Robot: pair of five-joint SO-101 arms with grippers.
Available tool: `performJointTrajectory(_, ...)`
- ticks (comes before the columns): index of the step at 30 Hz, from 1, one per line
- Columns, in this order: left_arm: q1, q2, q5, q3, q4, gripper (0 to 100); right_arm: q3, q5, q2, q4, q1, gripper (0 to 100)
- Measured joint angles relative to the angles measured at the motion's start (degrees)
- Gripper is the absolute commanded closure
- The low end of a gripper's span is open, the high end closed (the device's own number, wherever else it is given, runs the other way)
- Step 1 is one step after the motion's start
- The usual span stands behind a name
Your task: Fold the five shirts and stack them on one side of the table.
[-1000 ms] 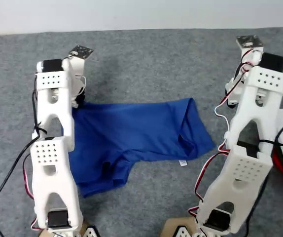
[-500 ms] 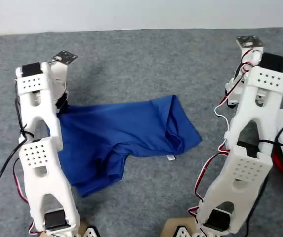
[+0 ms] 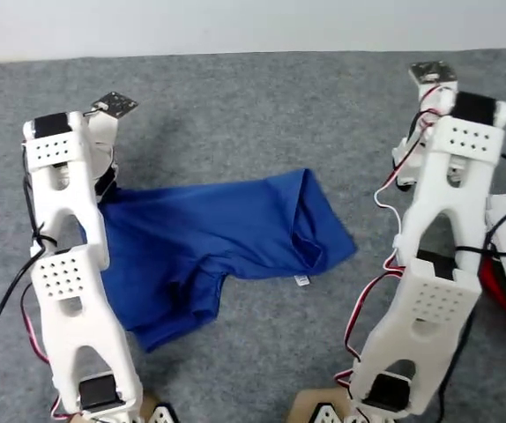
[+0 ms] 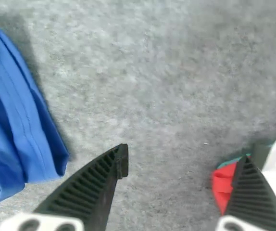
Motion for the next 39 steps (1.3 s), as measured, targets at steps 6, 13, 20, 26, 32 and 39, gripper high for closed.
performJointTrajectory(6,-1.1,0.7,0.0,0.0,-0.1,96,0.4,0.0,0.0,0.0,-3.1,65.3)
performJointTrajectory(13,0.1,0.7,1.6,0.7,-0.1,95,0.4,0.0,0.0,-0.4,-13.6,65.3)
performJointTrajectory(20,0.8,0.7,2.1,1.1,-0.2,95,0.4,-8.4,4.7,-7.0,-21.3,65.3)
performJointTrajectory(26,0.8,0.7,2.1,1.1,-0.2,95,0.4,-22.2,6.1,-11.5,-25.2,65.3)
performJointTrajectory(32,0.9,2.5,3.8,1.1,-0.2,95,0.4,-31.0,6.1,-13.5,-26.5,65.1)
performJointTrajectory(39,1.6,4.0,4.0,1.0,-0.2,98,0.4,-31.9,11.0,-13.8,-27.6,65.2)
